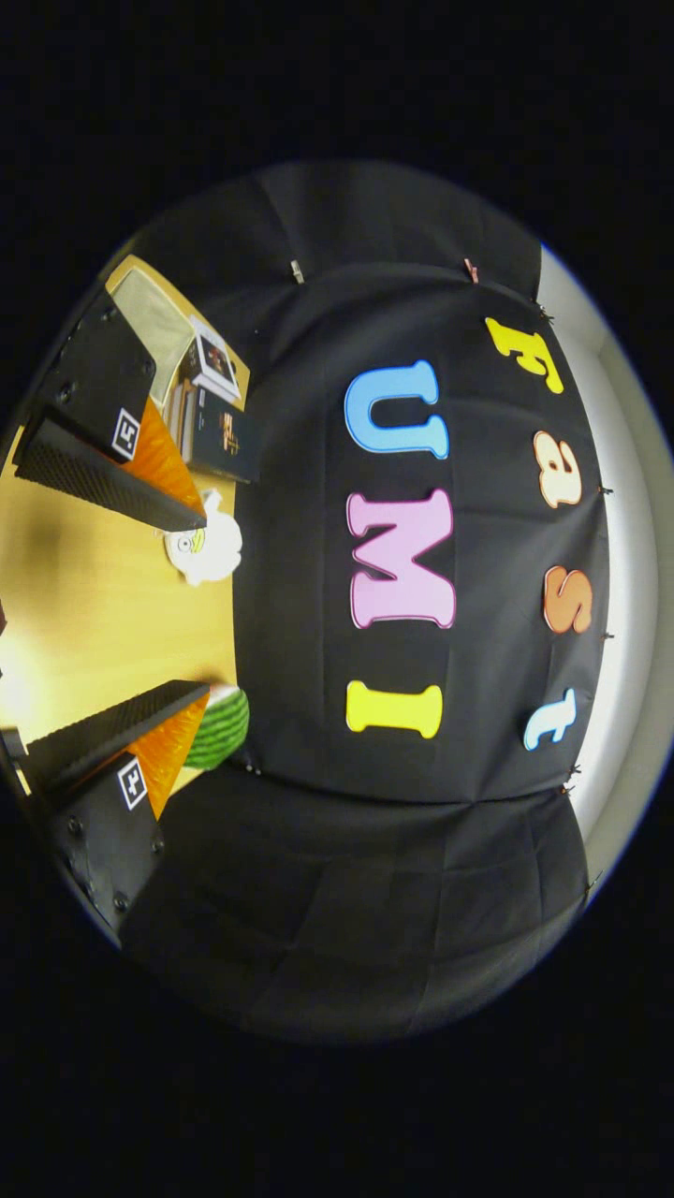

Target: Open the storage box then place both shoes into the box .Put the left shoe in first, then the right shoe, with the right side of both shoes facing outward in a uniform manner.

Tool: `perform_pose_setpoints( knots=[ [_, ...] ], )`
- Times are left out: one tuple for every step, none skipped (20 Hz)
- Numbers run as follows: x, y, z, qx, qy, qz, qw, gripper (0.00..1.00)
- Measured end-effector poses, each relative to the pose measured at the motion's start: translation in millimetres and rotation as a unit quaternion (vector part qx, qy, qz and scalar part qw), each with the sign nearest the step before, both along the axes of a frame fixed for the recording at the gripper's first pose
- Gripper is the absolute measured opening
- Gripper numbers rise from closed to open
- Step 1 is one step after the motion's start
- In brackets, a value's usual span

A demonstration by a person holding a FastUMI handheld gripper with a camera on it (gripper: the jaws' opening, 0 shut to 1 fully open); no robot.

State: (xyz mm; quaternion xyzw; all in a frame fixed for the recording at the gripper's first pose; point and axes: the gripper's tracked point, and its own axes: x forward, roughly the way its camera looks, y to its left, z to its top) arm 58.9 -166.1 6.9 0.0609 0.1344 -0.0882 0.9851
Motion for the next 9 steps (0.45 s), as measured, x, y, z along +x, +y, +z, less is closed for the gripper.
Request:
perform_pose_setpoints(
  knots=[
    [-2, -12, -6, 0.001, 0.005, -0.007, 1.0, 0.99],
    [0, -20, -8, 0.006, 0.002, -0.01, 1.0, 0.99],
    [2, -25, -7, 0.009, -0.007, -0.009, 1.0, 0.99],
    [3, -33, -8, 0.009, -0.014, -0.011, 1.0, 0.99],
    [2, -38, -7, 0.007, -0.024, -0.011, 1.0, 0.99],
    [4, -41, -4, 0.008, -0.038, -0.009, 0.999, 0.99],
    [5, -41, 2, 0.006, -0.054, -0.004, 0.999, 0.99],
    [5, -42, 4, 0.001, -0.066, 0.001, 0.998, 0.99],
    [7, -43, 4, -0.01, -0.074, 0.004, 0.997, 0.99]
  ],
)
